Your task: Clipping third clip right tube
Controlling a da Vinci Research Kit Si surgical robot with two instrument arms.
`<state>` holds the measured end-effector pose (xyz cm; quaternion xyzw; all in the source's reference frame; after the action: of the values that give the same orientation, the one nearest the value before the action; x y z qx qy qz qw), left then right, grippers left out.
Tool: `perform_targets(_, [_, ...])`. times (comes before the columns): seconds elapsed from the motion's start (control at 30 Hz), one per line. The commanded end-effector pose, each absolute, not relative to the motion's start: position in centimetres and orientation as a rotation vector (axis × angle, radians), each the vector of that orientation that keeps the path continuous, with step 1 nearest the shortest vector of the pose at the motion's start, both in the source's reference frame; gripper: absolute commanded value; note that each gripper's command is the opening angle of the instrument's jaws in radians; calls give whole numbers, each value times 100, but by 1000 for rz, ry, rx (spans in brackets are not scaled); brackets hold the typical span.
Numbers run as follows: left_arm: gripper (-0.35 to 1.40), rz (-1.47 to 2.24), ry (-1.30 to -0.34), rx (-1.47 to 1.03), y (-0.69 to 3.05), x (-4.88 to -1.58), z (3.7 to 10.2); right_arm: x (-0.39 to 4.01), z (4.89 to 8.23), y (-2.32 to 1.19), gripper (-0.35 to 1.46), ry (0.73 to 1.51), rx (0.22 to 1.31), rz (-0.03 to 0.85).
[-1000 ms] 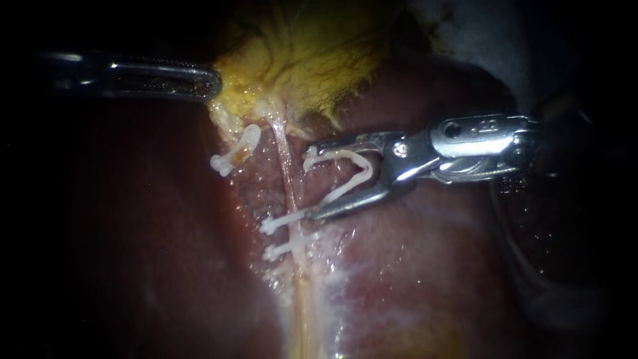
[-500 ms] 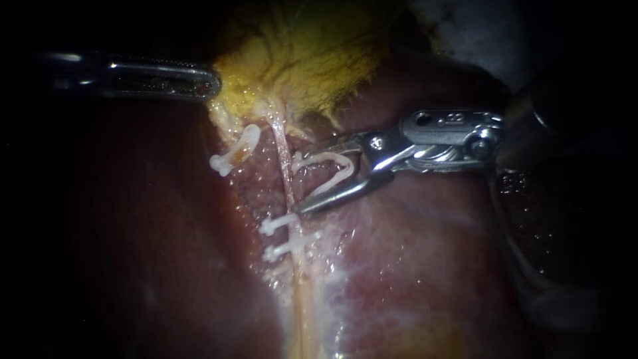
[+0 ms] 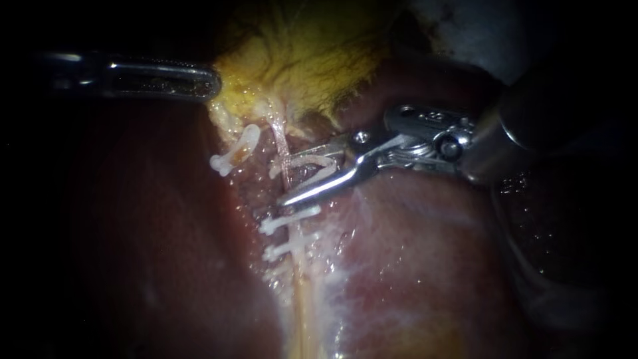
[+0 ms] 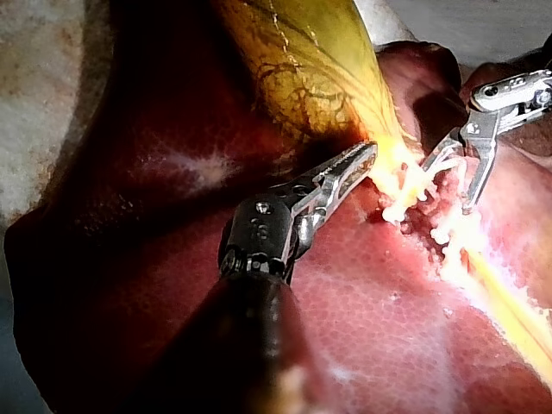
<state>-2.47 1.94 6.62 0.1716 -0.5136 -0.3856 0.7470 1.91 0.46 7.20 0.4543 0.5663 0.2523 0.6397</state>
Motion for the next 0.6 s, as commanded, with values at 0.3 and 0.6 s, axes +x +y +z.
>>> perform_targets(0.3, [-35, -844, -1124, 375, 194, -247, 663, 203, 719, 48, 53, 1394, 1151, 607])
perform_targets(0.6, [-35, -844, -1124, 375, 194, -247, 663, 215, 714, 51, 47, 1379, 1167, 653])
